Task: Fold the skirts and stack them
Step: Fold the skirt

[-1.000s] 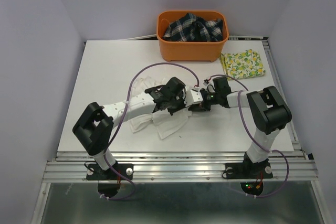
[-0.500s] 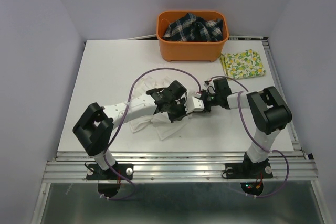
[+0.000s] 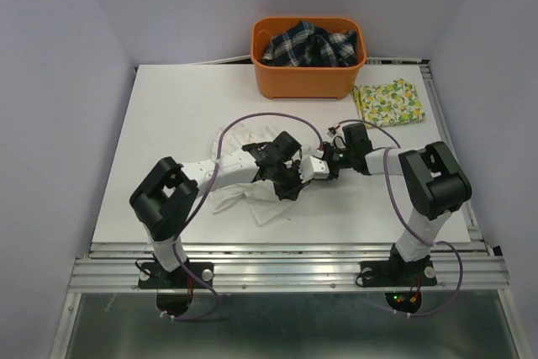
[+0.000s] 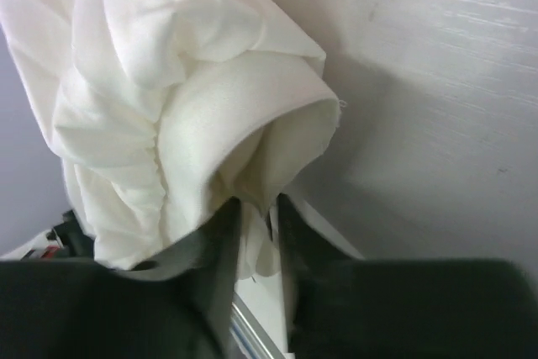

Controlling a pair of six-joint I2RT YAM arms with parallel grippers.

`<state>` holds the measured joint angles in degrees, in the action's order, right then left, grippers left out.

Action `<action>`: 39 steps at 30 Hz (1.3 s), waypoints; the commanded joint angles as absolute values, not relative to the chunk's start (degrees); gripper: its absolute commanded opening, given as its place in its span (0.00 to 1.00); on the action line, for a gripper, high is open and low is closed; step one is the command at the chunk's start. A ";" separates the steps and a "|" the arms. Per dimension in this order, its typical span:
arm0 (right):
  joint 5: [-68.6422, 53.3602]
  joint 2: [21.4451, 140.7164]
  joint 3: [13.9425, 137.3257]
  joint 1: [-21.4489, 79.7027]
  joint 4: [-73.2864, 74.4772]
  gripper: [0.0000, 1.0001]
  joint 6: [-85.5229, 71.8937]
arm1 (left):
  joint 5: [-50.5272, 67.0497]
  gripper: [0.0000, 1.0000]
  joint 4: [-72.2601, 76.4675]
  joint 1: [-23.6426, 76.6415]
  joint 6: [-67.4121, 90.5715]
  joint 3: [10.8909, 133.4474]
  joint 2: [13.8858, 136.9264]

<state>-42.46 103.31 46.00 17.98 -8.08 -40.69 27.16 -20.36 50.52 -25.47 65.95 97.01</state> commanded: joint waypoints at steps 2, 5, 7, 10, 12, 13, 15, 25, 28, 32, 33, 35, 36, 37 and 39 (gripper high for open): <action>-43.94 97.92 45.26 18.11 -5.02 0.38 -35.70 | 32.17 0.00 -15.30 48.52 -23.64 65.30 100.55; -45.43 96.60 45.79 16.36 3.91 0.43 -31.31 | 32.78 0.00 -14.24 47.38 -24.52 65.04 100.72; -45.70 96.68 47.19 15.30 8.59 0.46 -28.67 | 33.22 0.00 -14.06 46.85 -24.78 64.52 100.55; -46.67 96.68 48.78 12.75 13.44 0.53 -25.76 | 33.57 0.00 -13.54 46.58 -25.31 63.11 99.41; -47.37 96.50 48.78 11.69 13.45 0.62 -26.36 | 34.10 0.00 -12.66 46.58 -25.58 62.05 98.35; -47.55 96.50 48.87 11.69 13.19 0.73 -27.24 | 34.10 0.00 -12.31 46.58 -25.58 61.70 98.09; -49.39 96.59 48.08 11.69 7.69 0.78 -32.41 | 34.19 0.00 -11.17 46.58 -25.58 61.00 97.47; -48.61 99.14 44.21 15.20 -9.32 0.92 -41.66 | 34.36 0.00 -9.67 46.58 -25.75 60.20 97.21; -48.60 102.47 45.17 15.81 -10.98 0.82 -41.92 | 34.01 0.02 -9.84 46.67 -25.84 60.47 96.94; -48.78 107.13 48.42 15.82 -10.20 0.38 -39.83 | 31.91 0.18 -13.69 46.58 -26.71 62.13 95.46; -48.43 107.14 48.95 15.82 -9.50 0.28 -39.12 | 31.38 0.22 -15.28 46.58 -27.41 62.14 95.01; -47.82 107.14 49.39 15.82 -8.70 0.06 -38.15 | 29.63 0.36 -19.84 45.71 -28.82 63.63 92.48; -47.64 106.88 49.31 15.82 -8.44 0.02 -37.80 | 29.71 0.45 -20.82 44.75 -28.92 63.46 91.24; -47.38 106.61 49.22 15.82 -8.09 0.01 -37.18 | 30.06 0.48 -21.70 43.43 -29.00 63.11 89.58; -46.24 105.91 49.22 15.82 -6.86 0.01 -34.64 | 30.68 0.50 -23.55 40.53 -29.09 62.41 85.18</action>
